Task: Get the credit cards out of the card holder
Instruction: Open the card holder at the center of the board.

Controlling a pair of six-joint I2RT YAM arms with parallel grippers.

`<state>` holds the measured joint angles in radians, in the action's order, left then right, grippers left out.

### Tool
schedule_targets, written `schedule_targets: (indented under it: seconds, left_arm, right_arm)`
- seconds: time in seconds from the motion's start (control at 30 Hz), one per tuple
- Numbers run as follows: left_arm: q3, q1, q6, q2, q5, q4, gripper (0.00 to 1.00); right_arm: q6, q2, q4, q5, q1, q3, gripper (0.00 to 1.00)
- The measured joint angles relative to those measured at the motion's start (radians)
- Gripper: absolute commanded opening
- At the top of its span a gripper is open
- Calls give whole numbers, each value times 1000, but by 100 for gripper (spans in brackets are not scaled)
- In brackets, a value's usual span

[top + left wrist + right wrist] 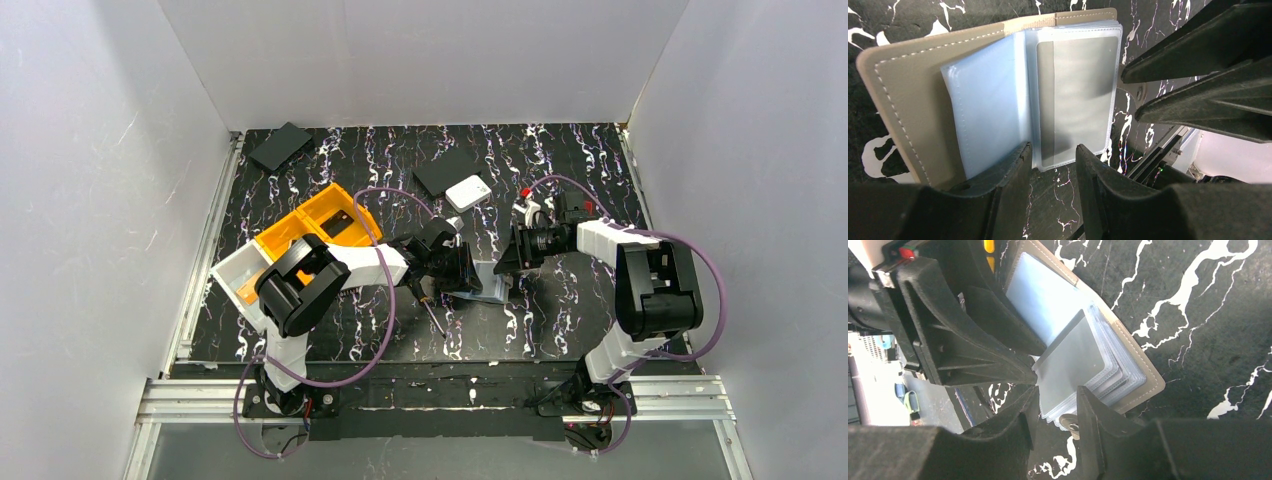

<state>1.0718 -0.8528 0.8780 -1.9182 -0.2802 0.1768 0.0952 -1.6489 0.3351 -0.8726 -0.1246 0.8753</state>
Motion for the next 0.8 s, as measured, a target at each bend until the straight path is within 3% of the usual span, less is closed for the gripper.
schedule_targets:
  seconds: [0.33,0.47,0.8]
  left_arm:
    - [-5,0,7,0,-5,10,37]
    - [-10,0,10,0,-9,19,37]
    - [-13,1,13,0,-21,29,38]
  right_arm:
    - [-40,-50,-5,14,0,0,46]
    - [-50,-55,-11,11,0,0,54]
    - [-80,-64,-32,-17,0,0,56]
